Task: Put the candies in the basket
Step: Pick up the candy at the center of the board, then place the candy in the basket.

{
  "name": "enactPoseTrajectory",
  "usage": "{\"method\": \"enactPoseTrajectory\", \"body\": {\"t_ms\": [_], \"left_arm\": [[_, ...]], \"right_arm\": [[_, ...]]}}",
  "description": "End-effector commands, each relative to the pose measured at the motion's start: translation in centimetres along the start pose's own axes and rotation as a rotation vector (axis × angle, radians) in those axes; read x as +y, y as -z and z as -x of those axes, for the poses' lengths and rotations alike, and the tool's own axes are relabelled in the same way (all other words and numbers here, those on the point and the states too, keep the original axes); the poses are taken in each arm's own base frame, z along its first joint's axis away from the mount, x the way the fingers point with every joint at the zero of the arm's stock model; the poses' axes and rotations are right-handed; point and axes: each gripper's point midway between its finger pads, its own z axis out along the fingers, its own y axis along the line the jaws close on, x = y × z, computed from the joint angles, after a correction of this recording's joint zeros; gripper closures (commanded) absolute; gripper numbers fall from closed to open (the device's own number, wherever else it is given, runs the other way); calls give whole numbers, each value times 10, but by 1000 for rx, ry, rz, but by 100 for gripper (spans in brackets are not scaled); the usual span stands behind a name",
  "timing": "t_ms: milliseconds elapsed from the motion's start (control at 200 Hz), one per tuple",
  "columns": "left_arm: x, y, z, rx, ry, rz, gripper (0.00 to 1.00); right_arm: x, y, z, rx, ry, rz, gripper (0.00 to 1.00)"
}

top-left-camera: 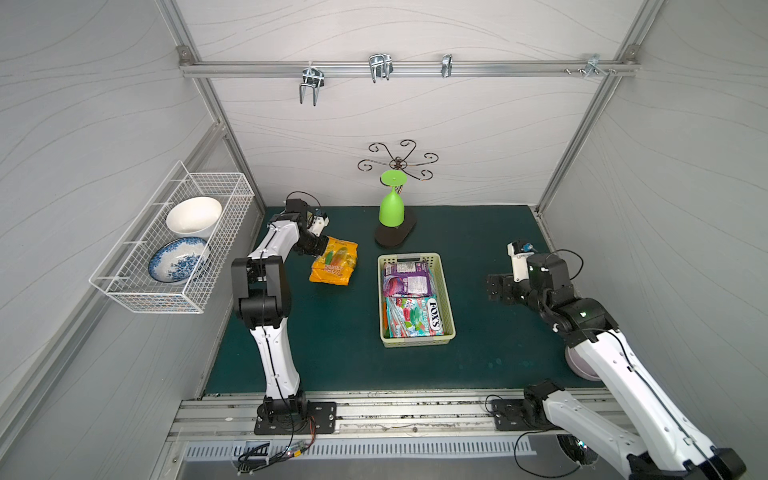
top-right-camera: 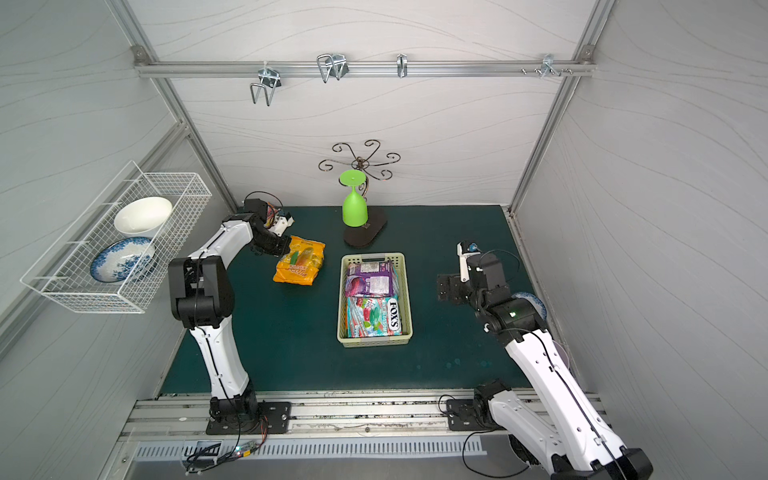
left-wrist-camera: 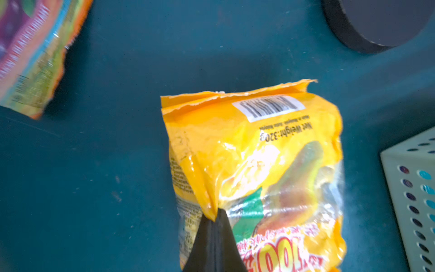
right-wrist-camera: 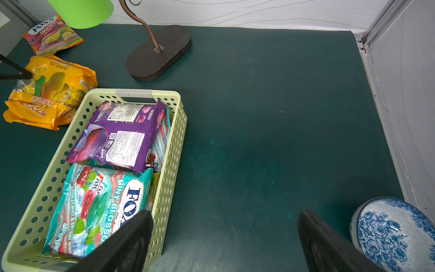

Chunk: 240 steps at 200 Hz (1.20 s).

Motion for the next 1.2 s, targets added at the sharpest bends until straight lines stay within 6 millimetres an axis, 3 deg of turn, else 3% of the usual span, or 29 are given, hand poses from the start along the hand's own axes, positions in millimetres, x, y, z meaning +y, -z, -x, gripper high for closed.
{"method": "enactPoseTrajectory", "body": {"t_ms": [0,335,530,690,815,1036,1196], "left_arm": [[-4,48,30,-122,-92,55,100],[-53,108,43,-223,-359,95,100],[-97,153,50,-298,-578,101,100],[-142,183,42,-368,-854,89,100],[-173,196,31,-396,-1082,96,100],[-211,206,33,-387,-1206,56,100],[-246,203,29,-377,-1310,10,100]], "right_arm": [[-5,3,-2,-6,15,-21,1],[5,11,5,-24,20,41,1],[17,16,10,-45,27,111,1],[30,19,14,-52,24,182,1],[32,20,17,-51,25,193,1],[27,20,12,-47,42,167,1],[23,17,3,-37,54,149,1]]}}
